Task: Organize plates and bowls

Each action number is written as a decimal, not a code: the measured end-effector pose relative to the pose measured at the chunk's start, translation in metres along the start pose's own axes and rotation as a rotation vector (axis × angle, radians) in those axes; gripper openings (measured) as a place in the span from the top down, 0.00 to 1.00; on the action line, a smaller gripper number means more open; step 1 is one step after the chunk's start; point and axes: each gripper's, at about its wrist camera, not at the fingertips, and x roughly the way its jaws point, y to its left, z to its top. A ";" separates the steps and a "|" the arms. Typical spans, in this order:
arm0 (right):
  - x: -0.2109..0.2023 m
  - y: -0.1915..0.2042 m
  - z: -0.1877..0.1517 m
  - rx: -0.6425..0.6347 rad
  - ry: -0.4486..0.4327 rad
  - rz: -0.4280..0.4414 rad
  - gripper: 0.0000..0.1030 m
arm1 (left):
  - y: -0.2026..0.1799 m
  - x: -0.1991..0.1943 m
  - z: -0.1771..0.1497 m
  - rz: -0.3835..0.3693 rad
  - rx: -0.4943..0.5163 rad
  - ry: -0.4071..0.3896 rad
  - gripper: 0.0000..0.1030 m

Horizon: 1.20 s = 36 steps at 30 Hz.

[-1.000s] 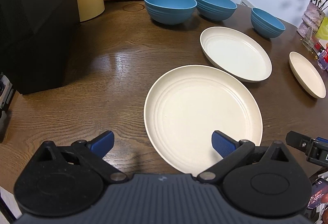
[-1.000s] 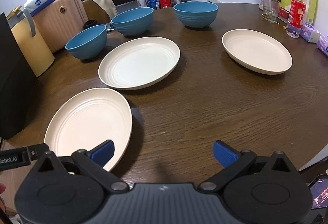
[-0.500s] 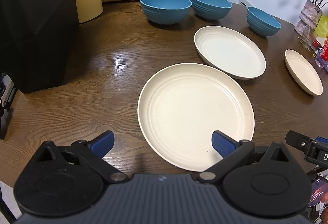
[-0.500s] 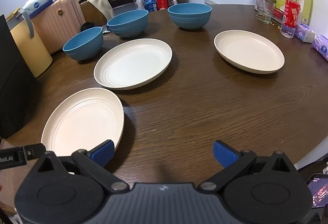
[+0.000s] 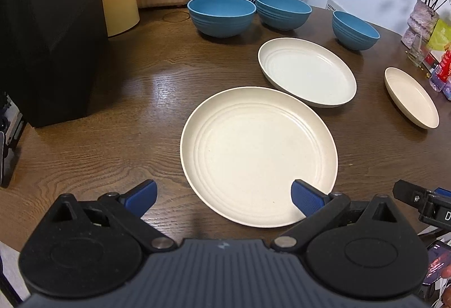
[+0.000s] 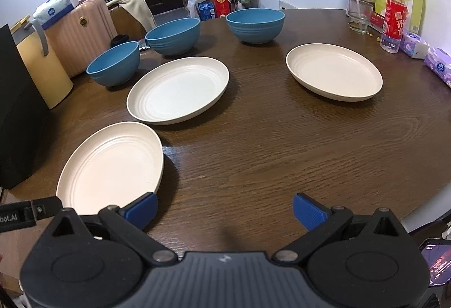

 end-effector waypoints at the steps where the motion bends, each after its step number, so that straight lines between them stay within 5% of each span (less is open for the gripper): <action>1: -0.001 -0.001 -0.001 -0.001 0.000 0.000 0.00 | -0.001 0.000 -0.001 0.000 -0.001 -0.001 0.00; 19: -0.016 -0.026 -0.002 0.016 -0.002 -0.017 0.00 | -0.020 -0.024 -0.013 0.027 -0.004 -0.034 0.00; 36: -0.019 -0.029 0.039 0.088 -0.006 -0.008 0.00 | -0.041 -0.029 0.045 -0.028 0.032 -0.061 0.00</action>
